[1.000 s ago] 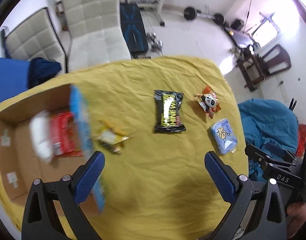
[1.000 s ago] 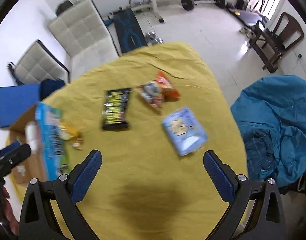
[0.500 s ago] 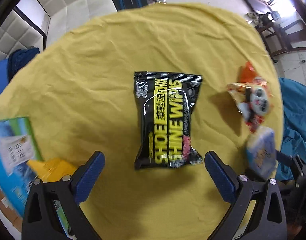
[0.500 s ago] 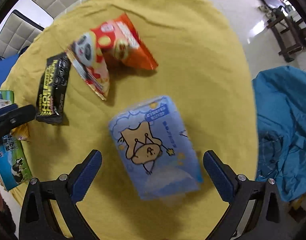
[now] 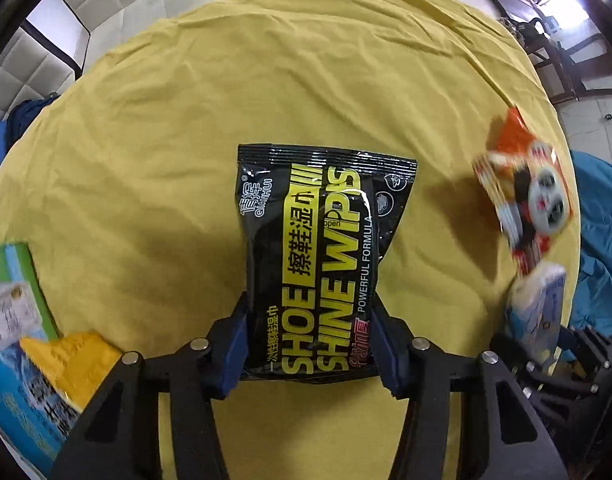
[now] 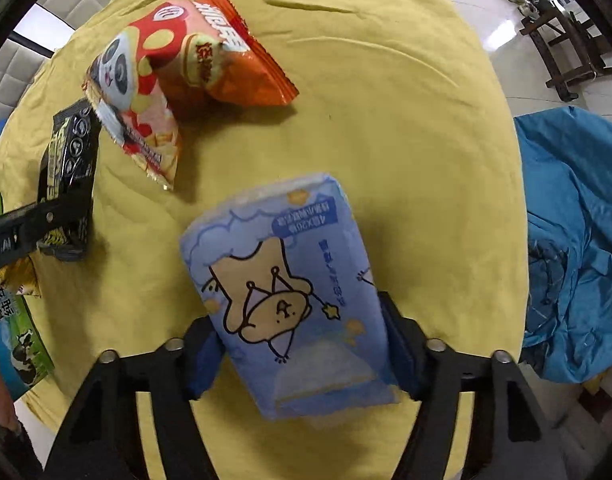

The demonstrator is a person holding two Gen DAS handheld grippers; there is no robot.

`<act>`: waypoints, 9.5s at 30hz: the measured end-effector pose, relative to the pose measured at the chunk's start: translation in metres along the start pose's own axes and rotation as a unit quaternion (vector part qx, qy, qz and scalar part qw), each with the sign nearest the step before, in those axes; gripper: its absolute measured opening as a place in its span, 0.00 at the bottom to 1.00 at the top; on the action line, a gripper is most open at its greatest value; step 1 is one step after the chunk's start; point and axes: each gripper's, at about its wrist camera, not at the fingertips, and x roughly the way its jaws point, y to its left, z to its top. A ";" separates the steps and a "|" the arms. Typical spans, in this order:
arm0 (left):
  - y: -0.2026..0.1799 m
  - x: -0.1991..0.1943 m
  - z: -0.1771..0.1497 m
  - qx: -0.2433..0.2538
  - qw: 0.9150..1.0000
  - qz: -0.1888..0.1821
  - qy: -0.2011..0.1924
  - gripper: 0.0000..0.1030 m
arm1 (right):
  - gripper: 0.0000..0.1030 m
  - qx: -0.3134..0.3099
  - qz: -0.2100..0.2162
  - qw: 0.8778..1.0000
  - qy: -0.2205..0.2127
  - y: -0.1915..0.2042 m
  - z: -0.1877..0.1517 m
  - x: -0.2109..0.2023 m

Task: Organize soft objects
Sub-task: 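Grasp the black shoe wipes pack with the left tool while the right tool grasps the blue tissue pack, then carry both packs into the box and open both tools to drop them, then lift both tools out of the box toward the last two snacks, then grasp the yellow snack pack with the left tool while the right tool grasps the orange panda pack, then carry both snacks into the box and open both tools to release them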

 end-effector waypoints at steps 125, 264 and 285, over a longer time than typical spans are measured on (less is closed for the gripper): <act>0.385 -0.061 -0.125 -0.143 0.989 0.017 -0.021 0.51 | 0.51 -0.146 -0.005 0.989 0.025 0.472 -0.124 0.020; 0.010 0.006 -0.049 -0.026 0.998 0.057 0.013 0.37 | 0.49 -0.019 0.049 0.996 -0.074 0.073 0.042 -0.045; 0.002 -0.114 -0.129 -0.022 0.995 0.032 -0.097 0.37 | 0.47 -0.066 0.041 0.989 -0.122 0.111 -0.066 -0.078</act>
